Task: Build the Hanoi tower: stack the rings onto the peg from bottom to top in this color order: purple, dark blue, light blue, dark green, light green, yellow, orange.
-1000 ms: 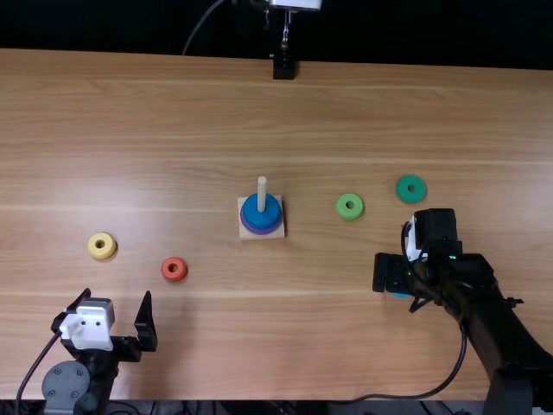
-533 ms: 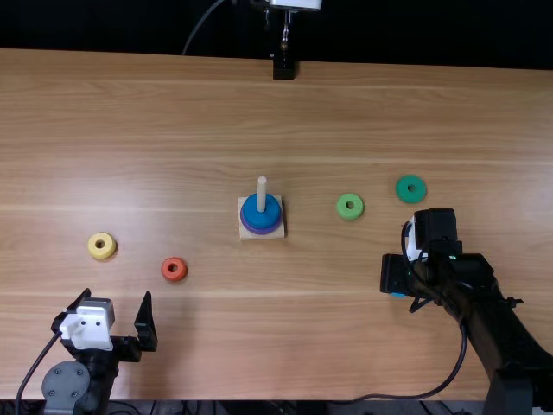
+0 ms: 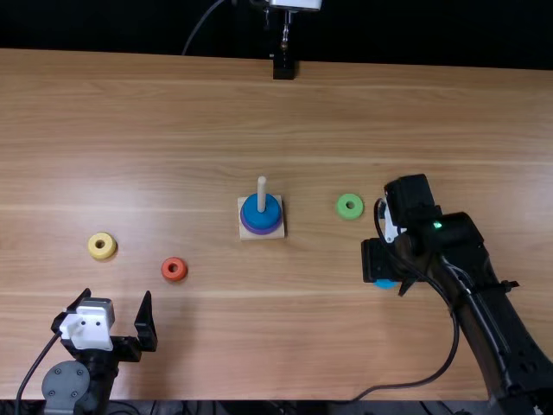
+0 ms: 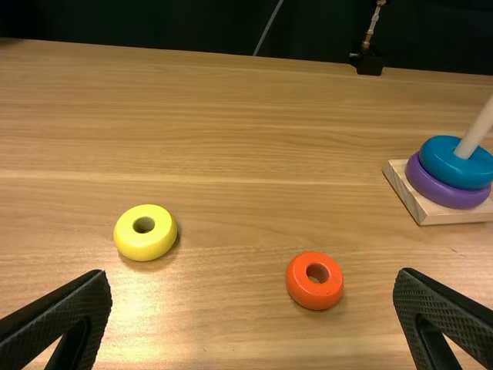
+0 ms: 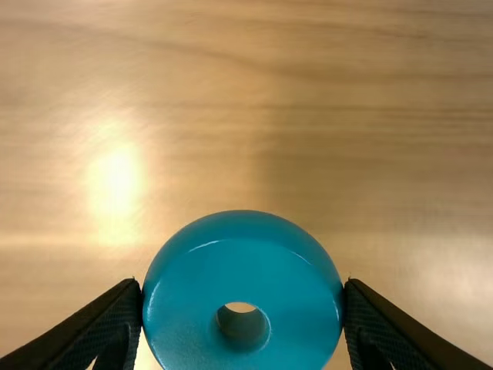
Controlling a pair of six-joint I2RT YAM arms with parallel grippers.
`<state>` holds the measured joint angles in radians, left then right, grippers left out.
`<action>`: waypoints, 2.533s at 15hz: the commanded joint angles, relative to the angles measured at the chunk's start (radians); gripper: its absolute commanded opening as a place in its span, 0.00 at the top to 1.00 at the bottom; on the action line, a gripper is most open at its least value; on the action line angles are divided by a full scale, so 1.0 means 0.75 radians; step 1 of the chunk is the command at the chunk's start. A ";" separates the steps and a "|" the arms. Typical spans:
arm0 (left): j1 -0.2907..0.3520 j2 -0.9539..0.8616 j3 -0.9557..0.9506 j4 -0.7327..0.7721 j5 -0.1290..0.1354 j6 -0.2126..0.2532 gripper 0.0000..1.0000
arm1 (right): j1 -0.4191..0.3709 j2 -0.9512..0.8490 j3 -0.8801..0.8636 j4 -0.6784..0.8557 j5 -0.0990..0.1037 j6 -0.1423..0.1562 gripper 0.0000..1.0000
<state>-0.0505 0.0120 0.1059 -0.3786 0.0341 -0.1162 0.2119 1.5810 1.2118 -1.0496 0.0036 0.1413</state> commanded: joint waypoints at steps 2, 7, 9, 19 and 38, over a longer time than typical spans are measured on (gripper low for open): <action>0.022 -0.016 -0.141 -0.092 0.028 0.005 0.00 | 0.124 0.015 0.331 -0.173 0.015 0.023 1.00; 0.022 -0.016 -0.141 -0.092 0.031 0.005 0.00 | 0.276 0.299 0.982 -0.389 0.007 0.020 1.00; 0.022 -0.016 -0.141 -0.092 0.031 0.005 0.00 | 0.329 0.434 1.180 -0.401 0.005 0.015 1.00; 0.022 -0.016 -0.141 -0.092 0.028 0.005 0.00 | 0.454 0.704 1.583 -0.448 0.005 0.015 1.00; 0.022 -0.016 -0.141 -0.092 0.028 0.005 0.00 | 0.527 0.835 1.663 -0.445 0.005 0.015 1.00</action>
<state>-0.0505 0.0116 0.1059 -0.3782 0.0338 -0.1158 0.6022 2.1944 2.4329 -1.3846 0.0040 0.1551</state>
